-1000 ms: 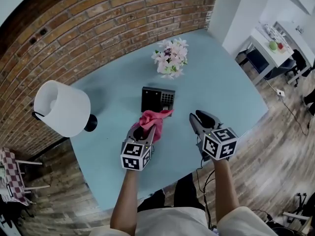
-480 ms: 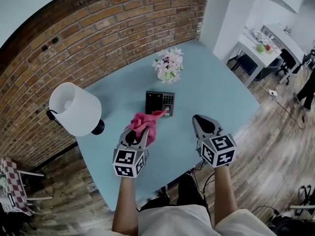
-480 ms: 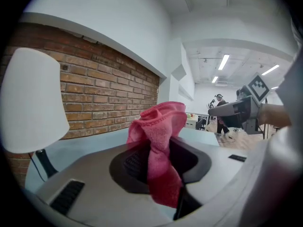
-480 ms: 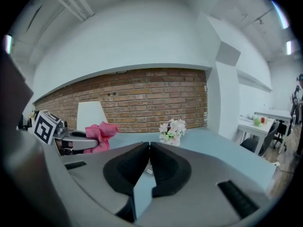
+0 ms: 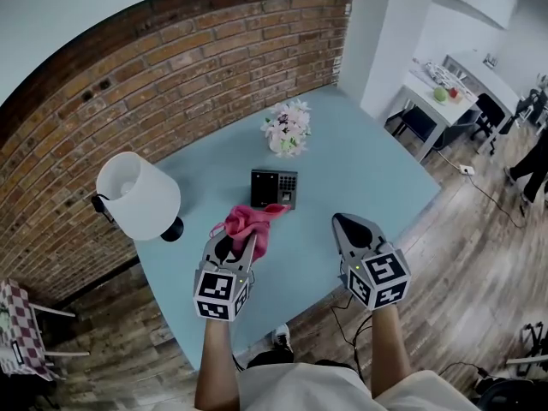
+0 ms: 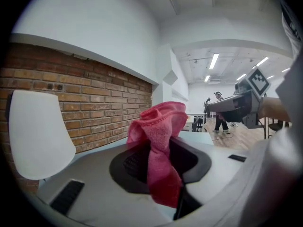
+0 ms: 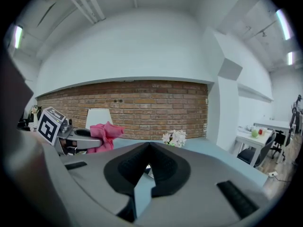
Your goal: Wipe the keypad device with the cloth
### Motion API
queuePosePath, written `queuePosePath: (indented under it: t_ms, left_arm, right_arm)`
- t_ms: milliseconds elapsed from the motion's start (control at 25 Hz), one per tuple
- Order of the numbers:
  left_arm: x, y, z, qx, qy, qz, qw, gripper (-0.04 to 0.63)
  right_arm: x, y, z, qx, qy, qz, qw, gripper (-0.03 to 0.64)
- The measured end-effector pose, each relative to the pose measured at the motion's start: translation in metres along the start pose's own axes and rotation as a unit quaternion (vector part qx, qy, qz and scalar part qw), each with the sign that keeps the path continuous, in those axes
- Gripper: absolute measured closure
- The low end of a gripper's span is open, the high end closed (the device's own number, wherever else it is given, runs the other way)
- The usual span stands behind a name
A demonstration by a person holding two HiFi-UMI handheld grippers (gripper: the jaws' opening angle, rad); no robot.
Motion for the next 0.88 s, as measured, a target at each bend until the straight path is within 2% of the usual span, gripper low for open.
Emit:
queuePosePath:
  t_ms: [520, 880]
  left_arm:
    - [0.057, 0.1, -0.045, 0.055, -0.02, -0.018, 0.9981, 0.446]
    - [0.09, 0.173, -0.064, 0.083, -0.036, -0.027, 0.9956, 0.446]
  right_arm:
    - [-0.046, 0.11, -0.022, 0.038, 0.043, -0.002, 0.998, 0.598]
    - [-0.083, 0.174, -0.025, 0.058, 0.049, -0.006, 0.997, 0.598]
Point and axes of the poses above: the fingertips, and each gripper's own axes: y backward along the fingers, x to its right, z out of its underside, the point moved 4 cm from there along y, backward along the fingers, and after that the axes turned 12 degrees about -z, right-handed, at the moved point
